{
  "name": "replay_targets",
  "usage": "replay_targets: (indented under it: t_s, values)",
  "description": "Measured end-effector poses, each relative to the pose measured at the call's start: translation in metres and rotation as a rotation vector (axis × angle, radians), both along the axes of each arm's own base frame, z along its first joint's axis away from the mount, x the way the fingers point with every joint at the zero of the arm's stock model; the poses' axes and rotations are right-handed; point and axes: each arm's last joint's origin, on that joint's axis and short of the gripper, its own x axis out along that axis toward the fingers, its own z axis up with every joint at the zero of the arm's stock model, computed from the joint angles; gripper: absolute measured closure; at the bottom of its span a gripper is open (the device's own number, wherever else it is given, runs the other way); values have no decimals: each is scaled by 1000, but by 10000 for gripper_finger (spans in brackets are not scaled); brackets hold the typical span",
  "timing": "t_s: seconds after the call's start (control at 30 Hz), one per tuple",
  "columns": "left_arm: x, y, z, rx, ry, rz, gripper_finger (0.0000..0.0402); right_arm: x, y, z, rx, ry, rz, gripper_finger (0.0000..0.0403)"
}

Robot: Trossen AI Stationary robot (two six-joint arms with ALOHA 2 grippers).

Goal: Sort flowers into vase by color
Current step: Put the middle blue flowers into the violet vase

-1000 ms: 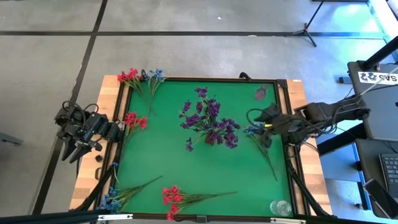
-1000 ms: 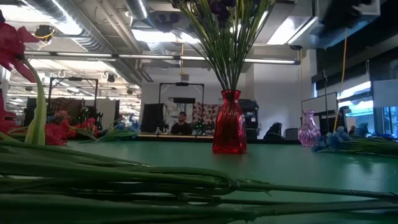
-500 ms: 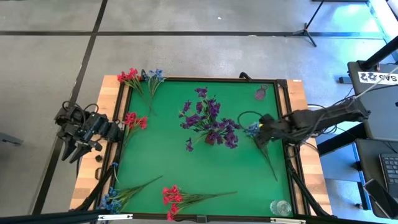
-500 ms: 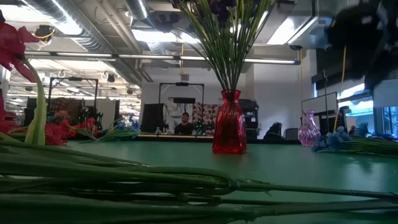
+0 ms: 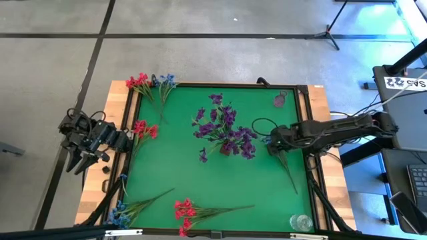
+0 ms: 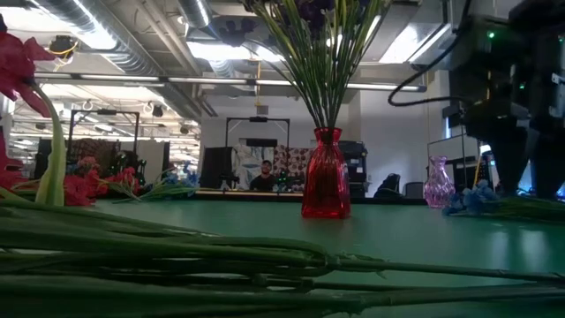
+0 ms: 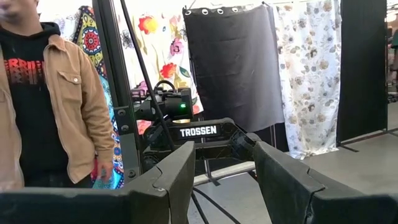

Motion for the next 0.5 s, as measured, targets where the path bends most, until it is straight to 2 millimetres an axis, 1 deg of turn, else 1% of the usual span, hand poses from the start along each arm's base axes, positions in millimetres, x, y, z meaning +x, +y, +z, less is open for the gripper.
replay_targets:
  t_s: [0.23,0.37,0.43,0.5]
  values:
    - [0,0,0,0,0,0,240,1,2,-23,48,146,10,165]
    - [0,0,0,0,0,0,240,4,2,-26,46,168,10,208]
    - [0,0,0,0,0,0,240,5,2,-24,43,163,10,234]
    - [0,0,0,0,0,0,240,12,2,-18,37,124,25,263]
